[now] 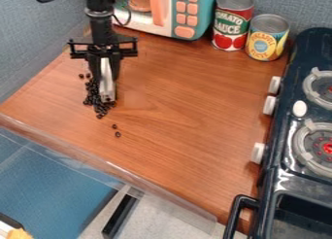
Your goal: Sweep into pile
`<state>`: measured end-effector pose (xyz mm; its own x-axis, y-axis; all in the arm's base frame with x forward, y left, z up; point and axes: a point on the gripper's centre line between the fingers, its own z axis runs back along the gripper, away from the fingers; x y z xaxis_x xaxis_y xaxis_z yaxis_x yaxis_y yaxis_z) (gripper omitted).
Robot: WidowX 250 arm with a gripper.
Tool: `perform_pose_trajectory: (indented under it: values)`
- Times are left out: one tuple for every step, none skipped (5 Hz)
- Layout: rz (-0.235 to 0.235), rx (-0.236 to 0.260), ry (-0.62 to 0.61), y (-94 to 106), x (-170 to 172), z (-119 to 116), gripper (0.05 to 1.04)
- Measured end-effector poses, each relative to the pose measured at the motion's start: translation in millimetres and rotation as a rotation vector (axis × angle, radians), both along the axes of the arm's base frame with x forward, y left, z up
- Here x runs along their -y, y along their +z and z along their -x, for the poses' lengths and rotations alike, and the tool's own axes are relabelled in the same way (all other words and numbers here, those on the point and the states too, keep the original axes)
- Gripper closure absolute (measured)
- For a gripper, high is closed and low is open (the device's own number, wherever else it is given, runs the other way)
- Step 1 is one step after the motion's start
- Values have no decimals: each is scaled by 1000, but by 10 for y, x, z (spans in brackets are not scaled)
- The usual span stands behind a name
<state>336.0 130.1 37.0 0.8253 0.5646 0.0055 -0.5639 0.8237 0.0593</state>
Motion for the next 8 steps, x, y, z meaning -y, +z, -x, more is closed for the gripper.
perform_pose_trajectory:
  values:
    - [-7, 36, -23, 86, -9, 11, 760]
    - [-15, 125, -158, 261, 206, -5, 760]
    - [-51, 242, -389, 557, 661, -2, 760]
    - [-90, 305, -579, 560, 862, 157, 760]
    - [-129, 337, -777, 516, 1068, 302, 760]
    - [-147, 320, -885, 387, 1049, 445, 760]
    - [-150, 294, -927, 243, 982, 577, 760]
    - [-151, 275, -964, 150, 934, 675, 760]
